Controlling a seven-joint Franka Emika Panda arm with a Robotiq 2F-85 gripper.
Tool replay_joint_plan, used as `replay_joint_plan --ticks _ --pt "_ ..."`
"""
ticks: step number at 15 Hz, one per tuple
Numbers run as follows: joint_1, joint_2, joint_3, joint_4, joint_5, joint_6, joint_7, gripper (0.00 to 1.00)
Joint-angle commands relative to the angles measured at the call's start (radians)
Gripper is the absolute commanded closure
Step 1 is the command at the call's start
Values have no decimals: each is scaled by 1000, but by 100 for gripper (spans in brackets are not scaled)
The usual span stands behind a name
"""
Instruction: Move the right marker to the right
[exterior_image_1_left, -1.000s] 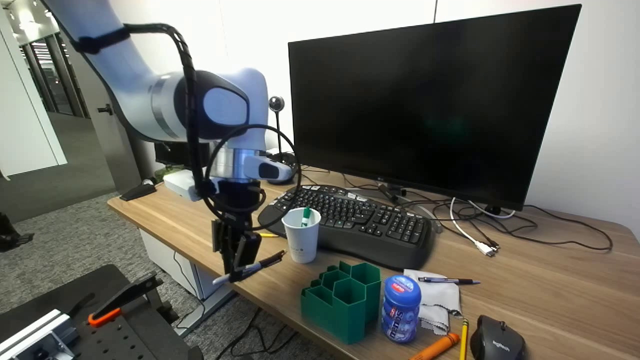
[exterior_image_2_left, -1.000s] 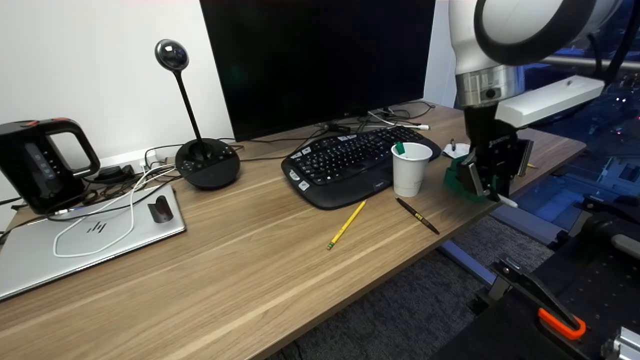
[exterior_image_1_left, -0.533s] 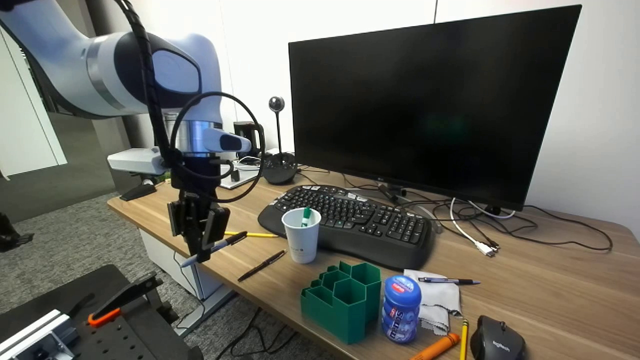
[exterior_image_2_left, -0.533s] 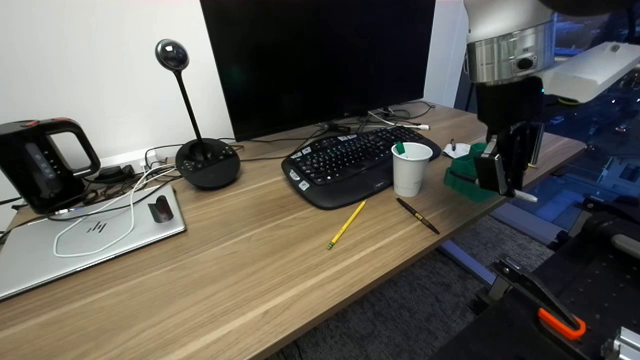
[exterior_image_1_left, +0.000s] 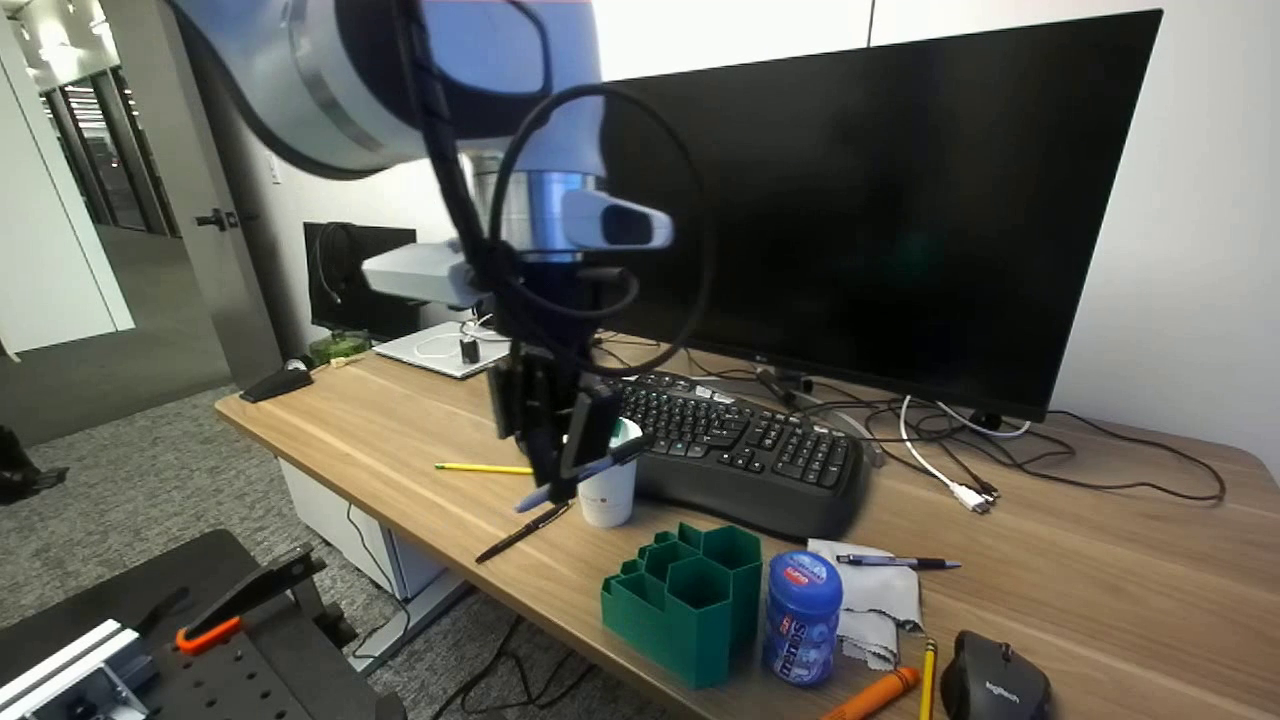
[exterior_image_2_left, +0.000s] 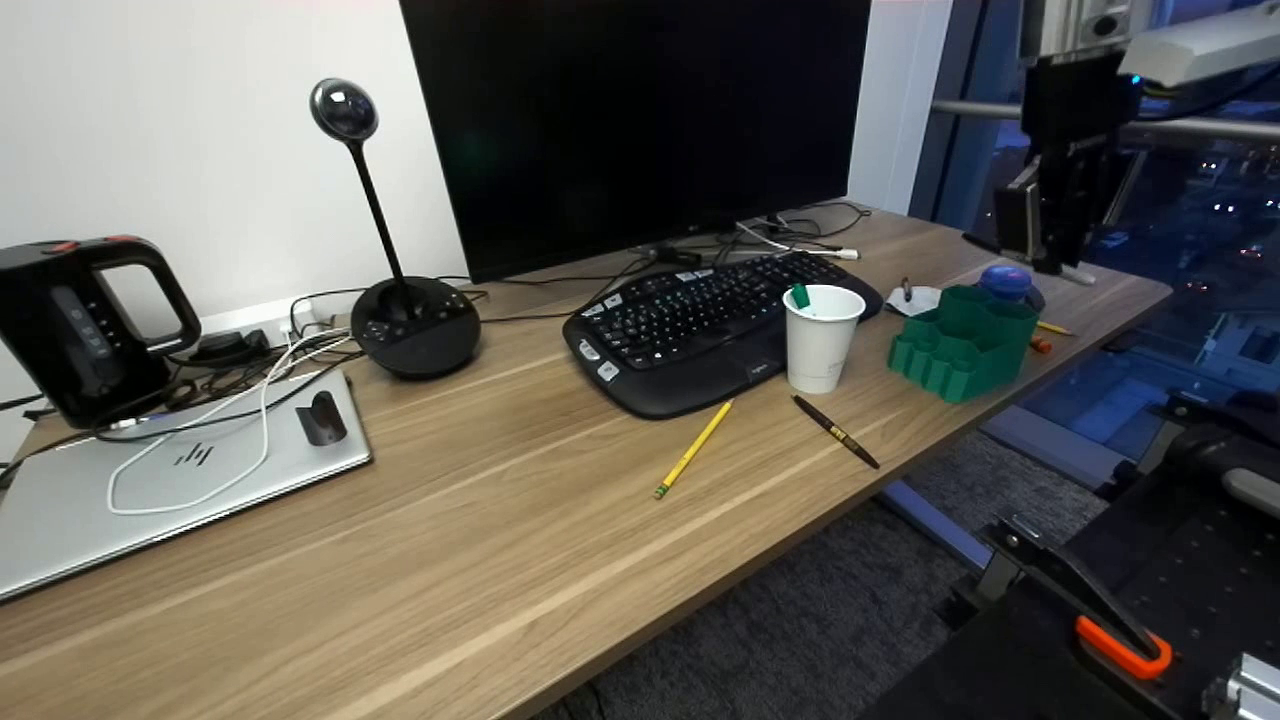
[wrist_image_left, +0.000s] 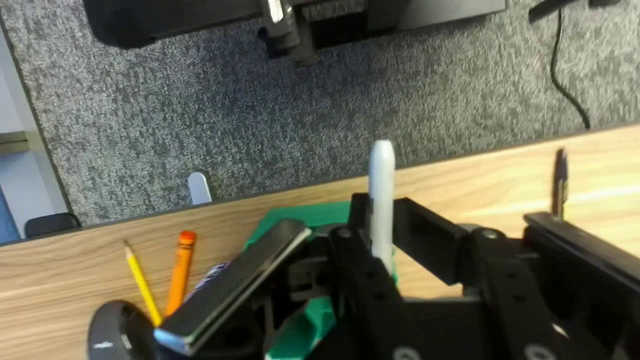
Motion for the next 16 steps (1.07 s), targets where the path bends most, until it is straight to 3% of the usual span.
replay_joint_plan --ticks 1,6,12,16 --pt "-95 87 -48 189 104 -35 -24 95" --pt "-178 312 -95 505 210 -116 80 95" --pt "-204 622 -172 831 198 -200 305 95" --pt "-239 810 -193 1032 208 -284 382 95"
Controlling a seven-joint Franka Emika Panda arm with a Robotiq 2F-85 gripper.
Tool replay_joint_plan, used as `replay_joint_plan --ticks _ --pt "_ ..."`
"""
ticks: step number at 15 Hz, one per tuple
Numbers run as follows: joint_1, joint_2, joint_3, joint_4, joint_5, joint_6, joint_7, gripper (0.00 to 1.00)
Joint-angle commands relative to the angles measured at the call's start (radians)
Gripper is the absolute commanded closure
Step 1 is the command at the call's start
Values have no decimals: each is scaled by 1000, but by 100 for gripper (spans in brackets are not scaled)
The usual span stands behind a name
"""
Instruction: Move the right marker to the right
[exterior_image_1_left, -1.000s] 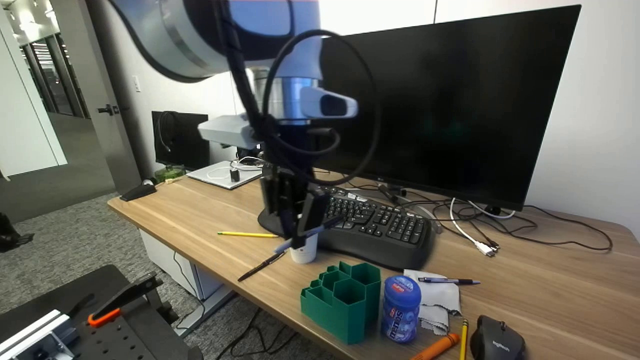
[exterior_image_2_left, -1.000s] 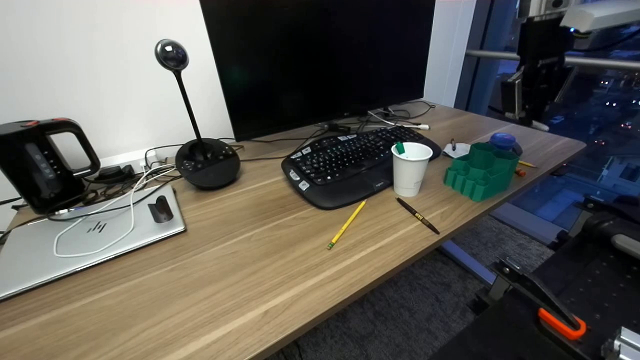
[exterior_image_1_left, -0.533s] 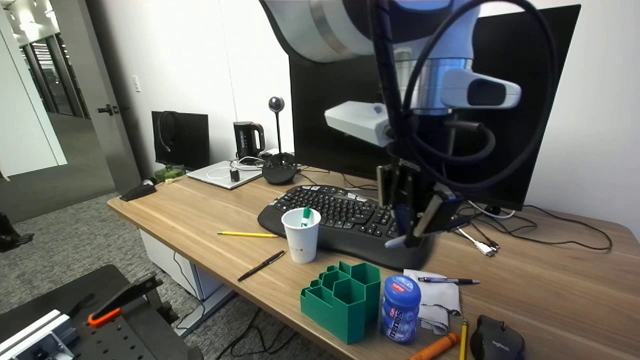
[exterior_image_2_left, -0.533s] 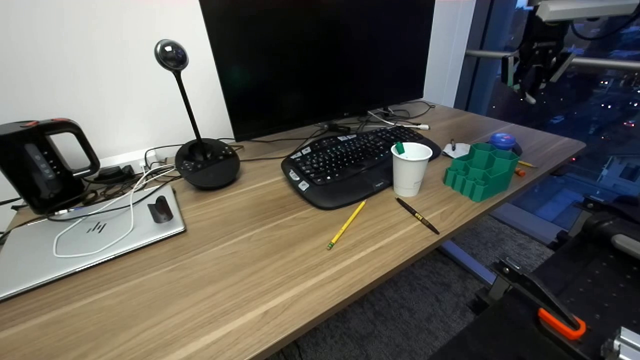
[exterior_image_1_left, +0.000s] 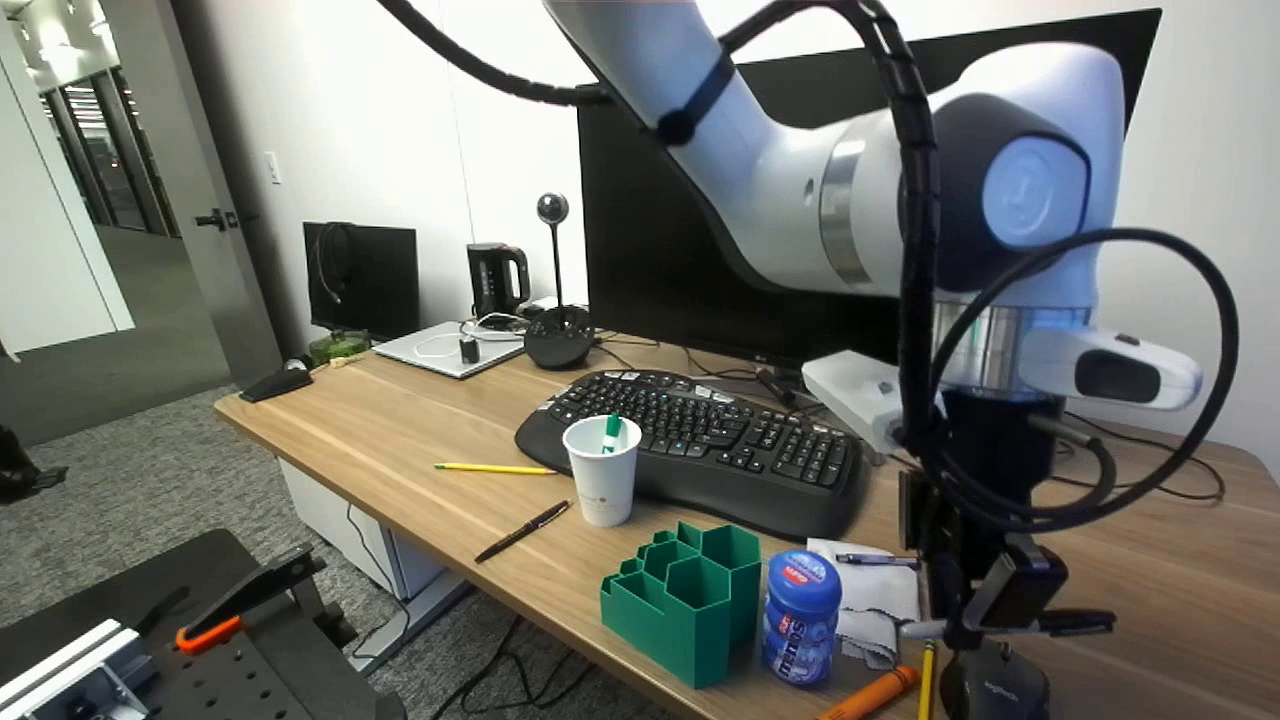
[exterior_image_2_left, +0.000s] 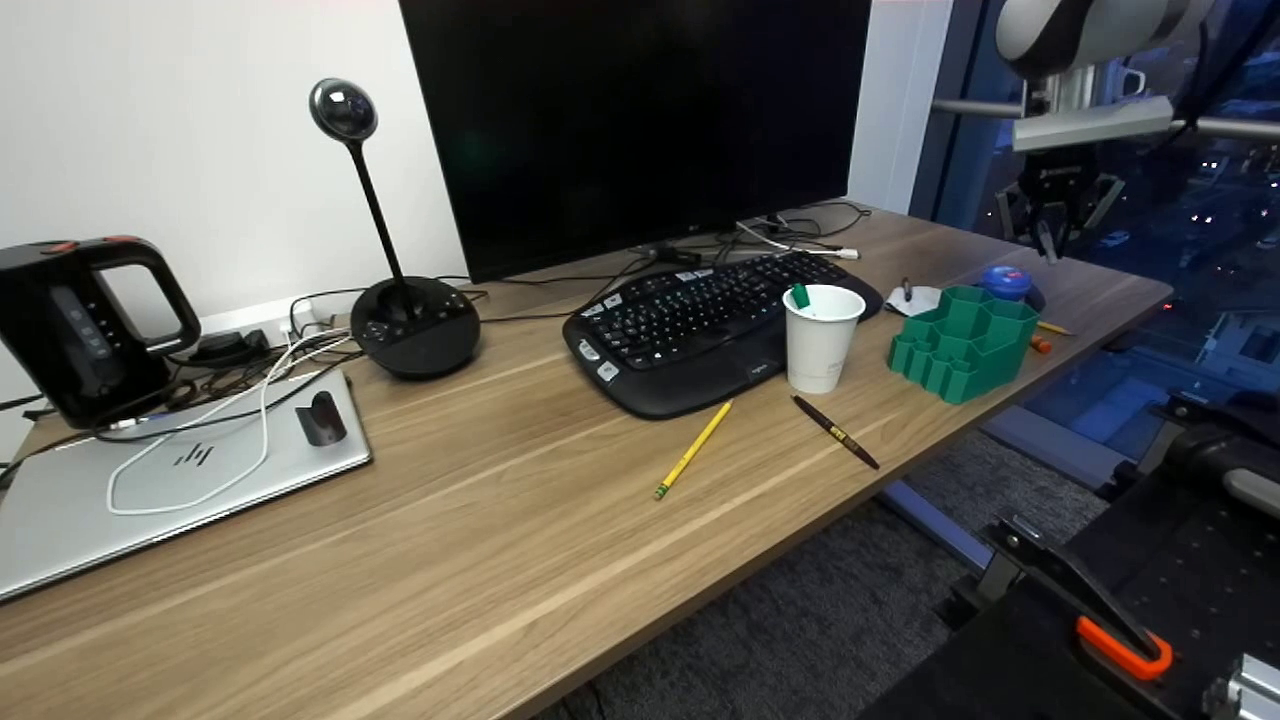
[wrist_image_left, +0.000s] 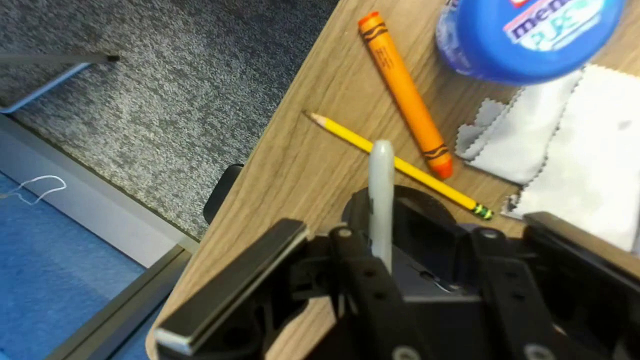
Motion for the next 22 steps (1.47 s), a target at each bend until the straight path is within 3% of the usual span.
replay_joint_plan --ticks 1,9,13,18,19,20,22 --pt "-37 182 -17 240 29 -123 62 95" --pt "-161 407 1 638 32 -432 108 95" --pt "-178 540 -1 800 15 -475 142 95" --pt "-169 599 11 881 2 -497 156 95" --pt "-171 602 11 897 0 -512 152 66" --pt "-174 604 15 909 1 -525 146 54" --pt "-177 599 24 937 2 -554 127 42"
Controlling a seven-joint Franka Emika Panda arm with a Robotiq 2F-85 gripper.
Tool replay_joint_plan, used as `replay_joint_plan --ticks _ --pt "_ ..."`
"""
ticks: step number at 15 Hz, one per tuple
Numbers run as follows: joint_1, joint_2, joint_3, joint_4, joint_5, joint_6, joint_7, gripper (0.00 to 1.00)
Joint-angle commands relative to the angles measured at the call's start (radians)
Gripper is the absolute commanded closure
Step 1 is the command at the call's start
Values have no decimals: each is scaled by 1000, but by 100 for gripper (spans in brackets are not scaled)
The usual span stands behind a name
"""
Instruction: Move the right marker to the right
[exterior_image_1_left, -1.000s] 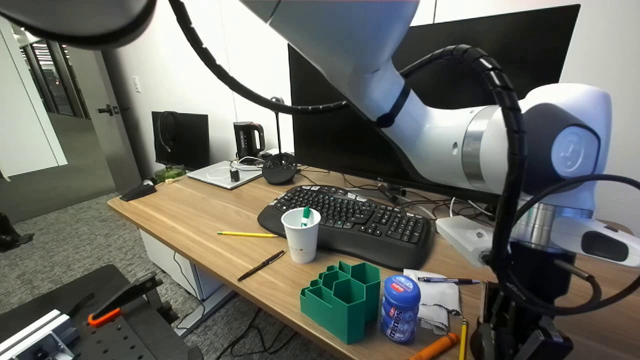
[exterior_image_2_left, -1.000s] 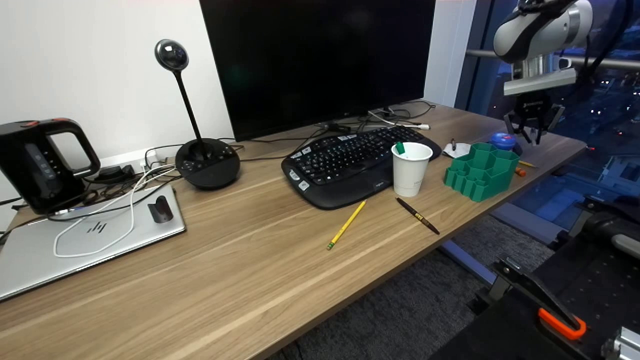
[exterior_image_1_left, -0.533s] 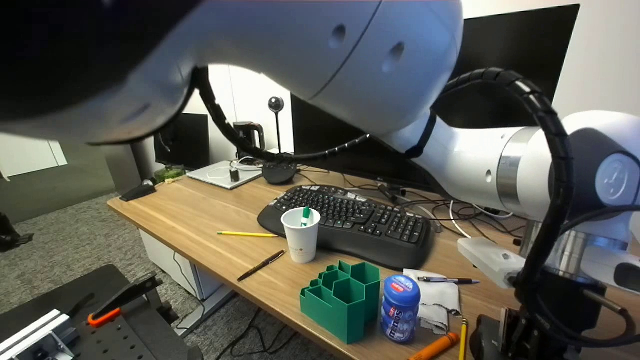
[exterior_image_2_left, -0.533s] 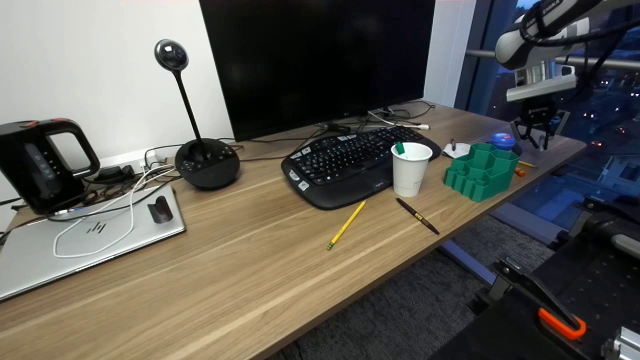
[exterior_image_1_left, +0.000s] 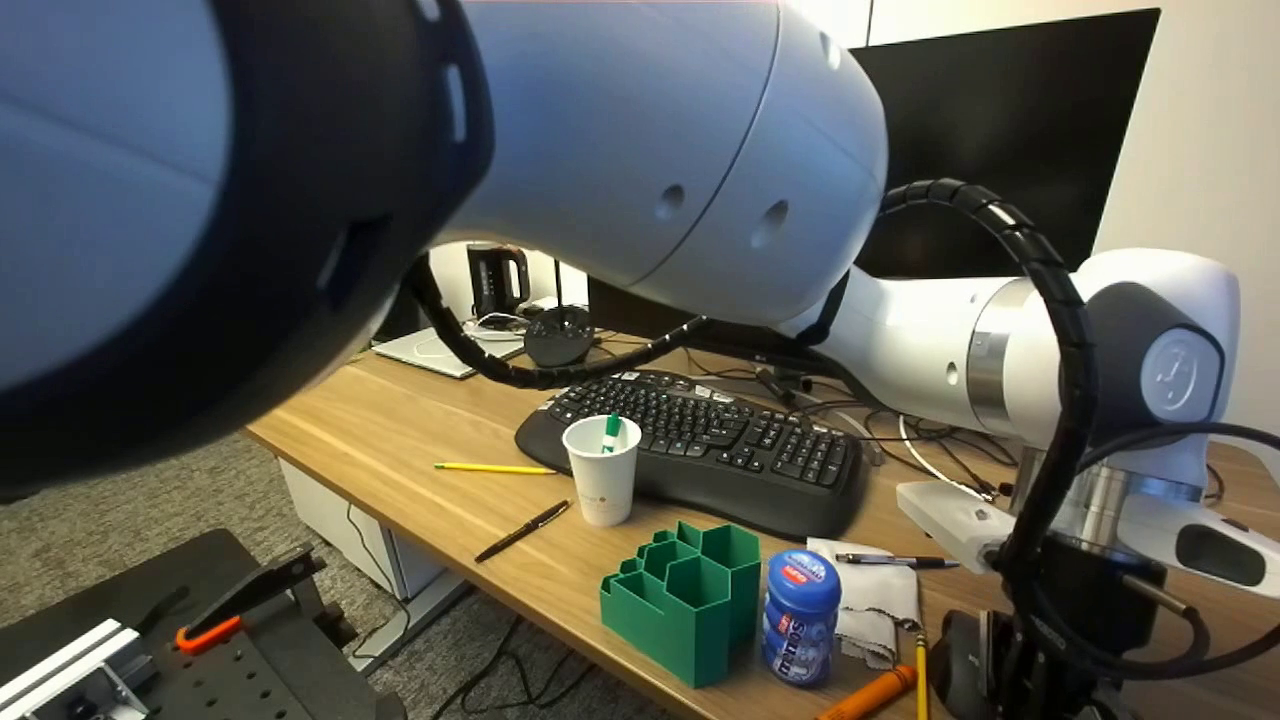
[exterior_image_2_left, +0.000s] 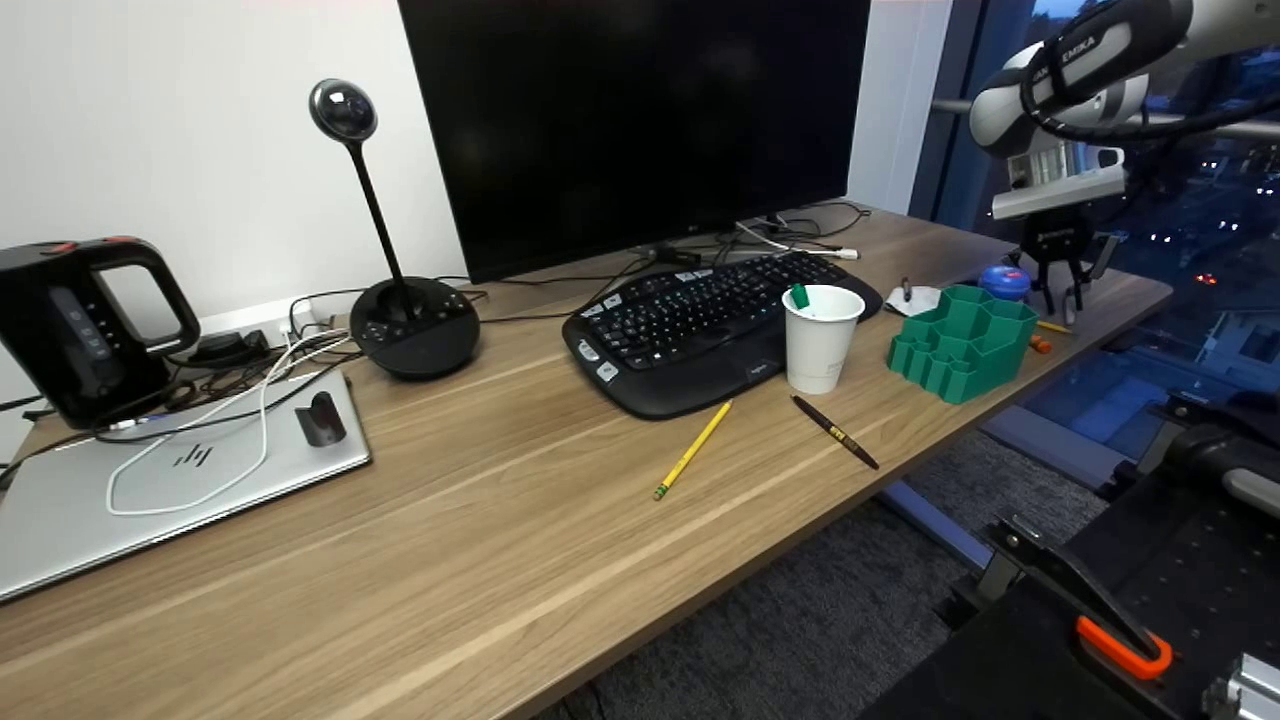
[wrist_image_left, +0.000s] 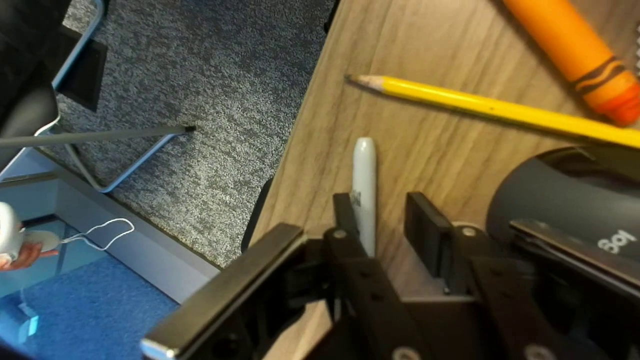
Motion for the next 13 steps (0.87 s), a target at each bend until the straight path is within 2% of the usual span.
replay_joint_plan --ticks 1,4,6,7,8,10,13 --pt "-7 9 25 74 16 -57 -29 33" --pt "-5 -57 53 62 27 -89 -100 12" --pt "-4 -126 78 36 30 -156 -186 0" --pt "0 -168 90 16 27 -203 -237 0" --pt "3 -85 62 59 7 -126 -158 0" --pt "4 -114 66 55 5 -143 -167 0" --pt "2 -92 65 50 5 -136 -167 0"
